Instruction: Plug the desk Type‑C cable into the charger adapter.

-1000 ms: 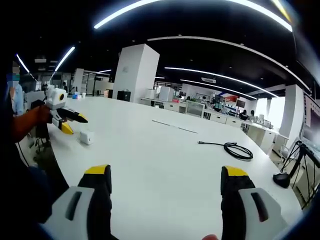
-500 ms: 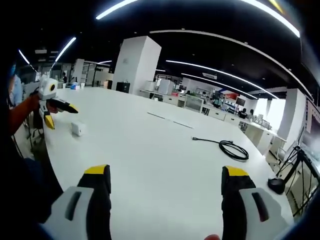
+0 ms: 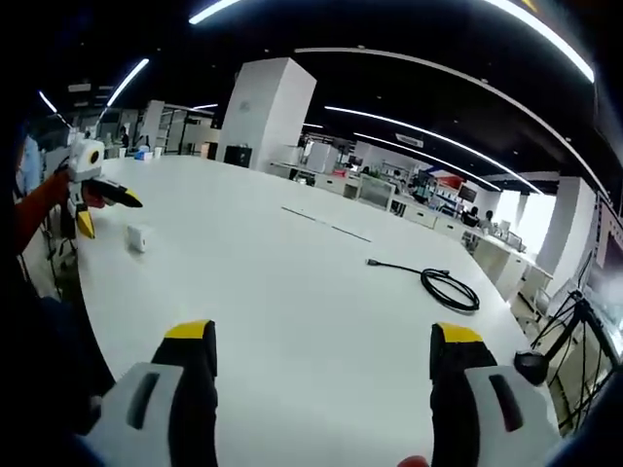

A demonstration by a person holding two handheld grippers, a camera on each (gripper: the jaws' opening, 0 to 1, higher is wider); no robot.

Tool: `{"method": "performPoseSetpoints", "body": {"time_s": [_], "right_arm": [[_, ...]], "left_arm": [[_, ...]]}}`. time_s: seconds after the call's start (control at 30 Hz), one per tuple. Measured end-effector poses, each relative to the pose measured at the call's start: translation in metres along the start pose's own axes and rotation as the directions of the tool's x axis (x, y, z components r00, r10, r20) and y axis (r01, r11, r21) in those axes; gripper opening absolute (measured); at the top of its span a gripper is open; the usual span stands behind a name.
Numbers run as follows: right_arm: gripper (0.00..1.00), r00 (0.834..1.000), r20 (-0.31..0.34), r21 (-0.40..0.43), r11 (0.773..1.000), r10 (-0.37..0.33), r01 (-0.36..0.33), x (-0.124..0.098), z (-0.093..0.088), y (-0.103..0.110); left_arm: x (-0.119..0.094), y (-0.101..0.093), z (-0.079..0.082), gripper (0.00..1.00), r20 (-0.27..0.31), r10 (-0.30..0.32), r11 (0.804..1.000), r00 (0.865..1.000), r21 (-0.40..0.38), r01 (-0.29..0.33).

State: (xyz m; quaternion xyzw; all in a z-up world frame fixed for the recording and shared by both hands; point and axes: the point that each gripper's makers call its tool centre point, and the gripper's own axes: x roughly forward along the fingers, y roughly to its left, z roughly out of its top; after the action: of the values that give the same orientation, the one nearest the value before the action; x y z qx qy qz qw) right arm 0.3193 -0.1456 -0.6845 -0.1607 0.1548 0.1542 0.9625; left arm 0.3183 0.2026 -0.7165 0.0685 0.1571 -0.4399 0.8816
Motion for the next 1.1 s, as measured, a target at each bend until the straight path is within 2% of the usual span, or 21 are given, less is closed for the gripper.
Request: {"method": "performPoseSetpoints", "body": {"time_s": [0.33,0.8,1.1], "right_arm": [[0.91,0.999,-0.038,-0.011,1.000,0.007,-0.008,0.016,-0.009,-0.010],[0.90,0.995,-0.099,-0.057,0.998,0.007,-0.013,0.046,-0.014,-0.034],[0.89,0.993,-0.118,-0.068,0.998,0.001,-0.009,0.053,-0.018,-0.041]], "left_arm": [[0.001,0.001,0.002,0.89,0.004,-0.003,1.000,1.000,0.002,0.003],[0.009,0.001,0.000,0.86,-0.019,-0.004,1.000,1.000,0.014,0.005],[0.009,0.001,0.000,0.86,-0.019,-0.010,1.000,1.000,0.013,0.010]]}}
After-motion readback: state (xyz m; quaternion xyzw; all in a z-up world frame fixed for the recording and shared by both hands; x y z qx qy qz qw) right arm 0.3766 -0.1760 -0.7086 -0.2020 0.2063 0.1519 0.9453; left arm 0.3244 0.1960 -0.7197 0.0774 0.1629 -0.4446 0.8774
